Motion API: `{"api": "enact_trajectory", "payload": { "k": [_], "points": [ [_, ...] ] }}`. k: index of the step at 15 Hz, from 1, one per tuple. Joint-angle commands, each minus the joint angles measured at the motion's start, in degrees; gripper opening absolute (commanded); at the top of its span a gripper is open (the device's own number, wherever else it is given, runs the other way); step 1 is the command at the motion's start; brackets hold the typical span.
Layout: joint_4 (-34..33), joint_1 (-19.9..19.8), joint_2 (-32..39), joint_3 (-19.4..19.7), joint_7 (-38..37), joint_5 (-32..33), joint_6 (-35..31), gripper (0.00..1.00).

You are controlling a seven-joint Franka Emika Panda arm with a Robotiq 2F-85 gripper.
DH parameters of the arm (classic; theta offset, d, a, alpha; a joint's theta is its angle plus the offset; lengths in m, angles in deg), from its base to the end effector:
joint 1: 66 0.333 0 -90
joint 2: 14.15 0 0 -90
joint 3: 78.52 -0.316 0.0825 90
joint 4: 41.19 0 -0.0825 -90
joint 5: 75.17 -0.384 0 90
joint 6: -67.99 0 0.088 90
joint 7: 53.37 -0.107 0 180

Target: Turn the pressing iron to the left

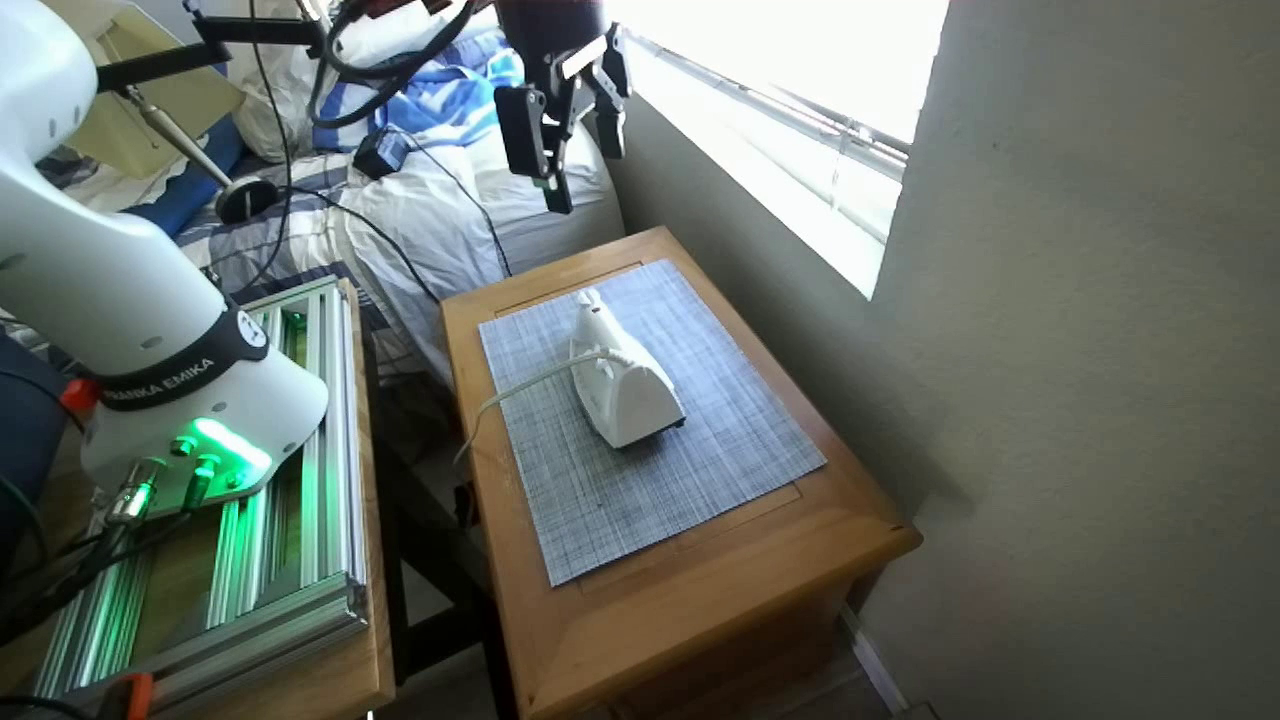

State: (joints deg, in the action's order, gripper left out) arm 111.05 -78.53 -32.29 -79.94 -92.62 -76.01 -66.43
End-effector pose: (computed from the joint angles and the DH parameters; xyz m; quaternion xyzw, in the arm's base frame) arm 0.3942 -0.0776 0.3445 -0.9025 0.4306 -0.0023 0.0020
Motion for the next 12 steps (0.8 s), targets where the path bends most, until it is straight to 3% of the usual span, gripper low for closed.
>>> {"api": "enact_trajectory", "payload": {
  "k": [1,6,9,12],
  "points": [
    [-0.09,0.63,-0.04,0.67,-0.20,0.29,0.19,1.00],
    [4.55,4.87,-0.44,-0.78,-5.09,-8.88,-1.28,1.00],
    [7.97,4.56,0.58,-3.47,-14.41,-7.57,-7.37,1.00],
    [6.40,4.96,5.59,-4.62,-20.75,-7.31,-12.02,1.00]
  ]
}}
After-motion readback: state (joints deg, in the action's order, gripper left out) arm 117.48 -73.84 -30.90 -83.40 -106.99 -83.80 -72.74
